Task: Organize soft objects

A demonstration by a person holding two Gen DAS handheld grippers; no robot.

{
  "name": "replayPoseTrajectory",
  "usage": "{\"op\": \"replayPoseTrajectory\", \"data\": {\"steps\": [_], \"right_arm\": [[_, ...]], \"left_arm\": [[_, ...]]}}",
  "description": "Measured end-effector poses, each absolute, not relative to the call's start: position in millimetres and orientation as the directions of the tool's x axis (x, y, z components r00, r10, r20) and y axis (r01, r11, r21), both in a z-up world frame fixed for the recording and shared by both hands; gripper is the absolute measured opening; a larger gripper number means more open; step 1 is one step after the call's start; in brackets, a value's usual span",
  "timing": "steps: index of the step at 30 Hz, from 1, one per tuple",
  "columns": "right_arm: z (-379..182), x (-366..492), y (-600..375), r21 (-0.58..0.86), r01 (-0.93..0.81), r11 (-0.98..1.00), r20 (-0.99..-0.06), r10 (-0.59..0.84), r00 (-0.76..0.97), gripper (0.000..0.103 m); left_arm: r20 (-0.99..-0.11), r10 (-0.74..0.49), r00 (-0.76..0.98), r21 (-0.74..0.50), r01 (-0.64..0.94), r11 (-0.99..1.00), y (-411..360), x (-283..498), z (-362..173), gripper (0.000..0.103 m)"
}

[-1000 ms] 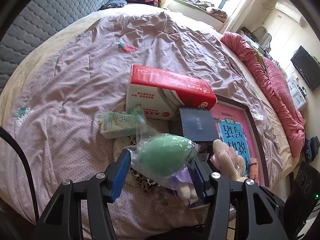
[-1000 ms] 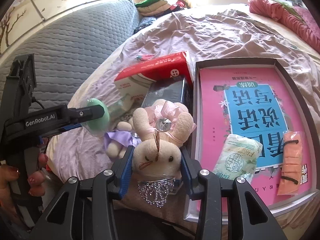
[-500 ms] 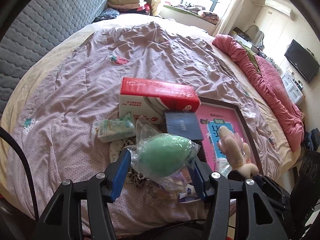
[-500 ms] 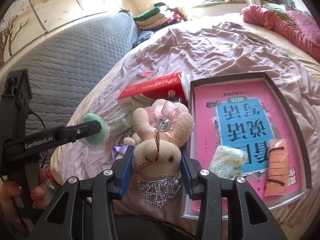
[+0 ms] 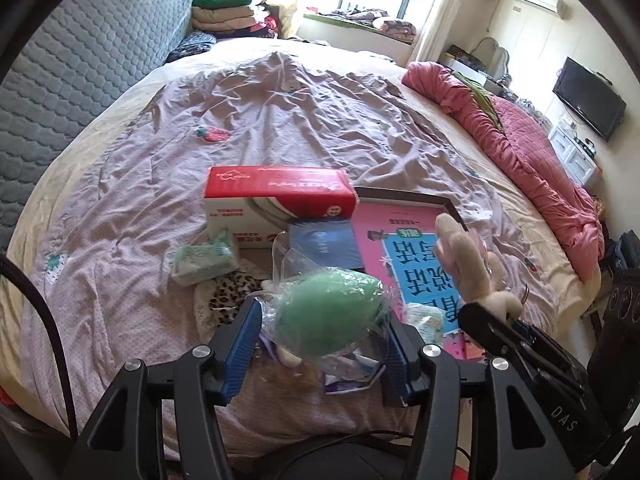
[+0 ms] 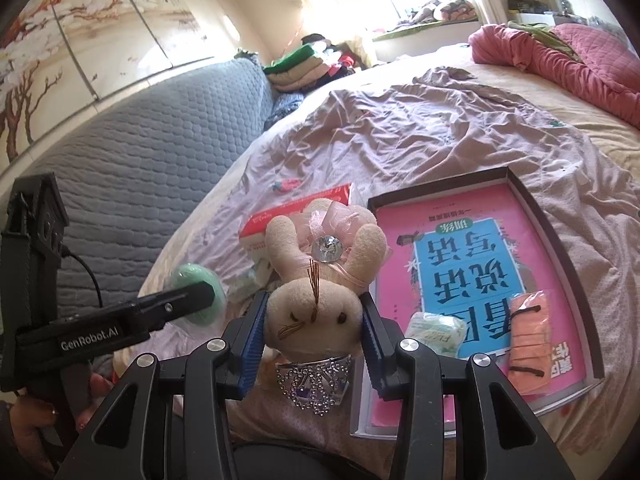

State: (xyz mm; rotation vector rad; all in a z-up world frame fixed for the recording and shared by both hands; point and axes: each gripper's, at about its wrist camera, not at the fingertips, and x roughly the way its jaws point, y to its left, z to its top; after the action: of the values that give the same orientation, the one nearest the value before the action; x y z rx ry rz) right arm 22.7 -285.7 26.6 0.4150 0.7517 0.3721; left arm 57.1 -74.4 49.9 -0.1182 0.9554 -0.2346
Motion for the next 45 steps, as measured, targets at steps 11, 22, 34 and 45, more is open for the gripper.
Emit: {"op": "replayPoseTrajectory", "data": {"steps": [11, 22, 34, 45], "right_arm": [[40.6, 12.5, -329.9, 0.487, -0.109, 0.867, -0.540, 0.396, 0.743, 0.045], [40.9, 0.9, -380.2, 0.502, -0.002, 0.865, -0.528, 0.308, 0.792, 0.045], [34.7, -6.4, -403.9, 0.493, 0.049, 0.868, -0.538, 0.261, 0.801, 0.045], [14.4, -2.5, -416.2, 0.386, 0.086, 0.918, -0.623, 0.191, 0.759, 0.045]], "left_arm": [[-0.783, -0.259, 0.566, -0.164, 0.214, 0.963, -111.0, 50.1, 65.3, 0.057], [-0.786, -0.291, 0.546, -0.153, 0.284, 0.947, -154.8, 54.1, 64.7, 0.057], [-0.803, -0.304, 0.512, -0.136, 0.339, 0.931, -189.7, 59.4, 48.7, 0.057], [-0.836, -0.340, 0.430, -0.148, 0.420, 0.895, -234.2, 57.7, 17.5, 0.057]]}}
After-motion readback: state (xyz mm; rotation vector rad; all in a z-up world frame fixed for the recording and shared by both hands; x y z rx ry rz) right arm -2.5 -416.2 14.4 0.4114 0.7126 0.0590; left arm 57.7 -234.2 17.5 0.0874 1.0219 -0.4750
